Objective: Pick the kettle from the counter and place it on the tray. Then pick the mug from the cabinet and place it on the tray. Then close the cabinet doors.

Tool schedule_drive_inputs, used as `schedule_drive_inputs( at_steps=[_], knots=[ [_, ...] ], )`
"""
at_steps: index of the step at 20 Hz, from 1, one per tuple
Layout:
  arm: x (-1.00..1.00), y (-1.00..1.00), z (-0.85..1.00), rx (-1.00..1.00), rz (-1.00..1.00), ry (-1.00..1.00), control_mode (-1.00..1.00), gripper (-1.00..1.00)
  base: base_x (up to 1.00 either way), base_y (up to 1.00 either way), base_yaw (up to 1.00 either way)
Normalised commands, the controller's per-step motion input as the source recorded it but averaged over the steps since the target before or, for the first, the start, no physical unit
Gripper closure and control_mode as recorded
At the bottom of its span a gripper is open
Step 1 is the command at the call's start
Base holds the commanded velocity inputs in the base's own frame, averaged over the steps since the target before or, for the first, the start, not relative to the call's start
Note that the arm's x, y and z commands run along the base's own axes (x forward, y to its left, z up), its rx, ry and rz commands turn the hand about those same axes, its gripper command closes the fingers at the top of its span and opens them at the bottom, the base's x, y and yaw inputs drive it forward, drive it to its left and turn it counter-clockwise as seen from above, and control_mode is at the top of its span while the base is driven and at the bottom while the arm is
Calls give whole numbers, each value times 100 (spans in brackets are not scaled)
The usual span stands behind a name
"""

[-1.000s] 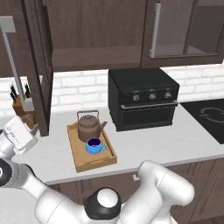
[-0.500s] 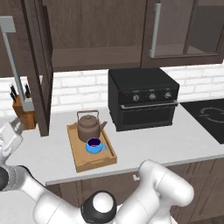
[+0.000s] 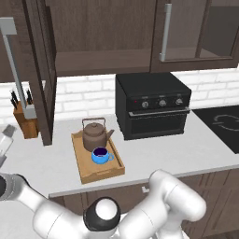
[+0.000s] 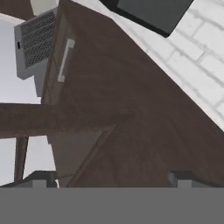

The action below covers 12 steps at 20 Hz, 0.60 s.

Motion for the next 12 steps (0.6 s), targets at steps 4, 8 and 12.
schedule_drive_inputs(
  at_steps=[4,8,12],
  knots=[
    [6,32,10,-4,0,9,-100,-100,0,0,0],
    [-4,5,29,-2,-2,6,-100,-100,0,0,0],
    [-10,0,34,-1,-5,4,-100,-100,0,0,0]
  ],
)
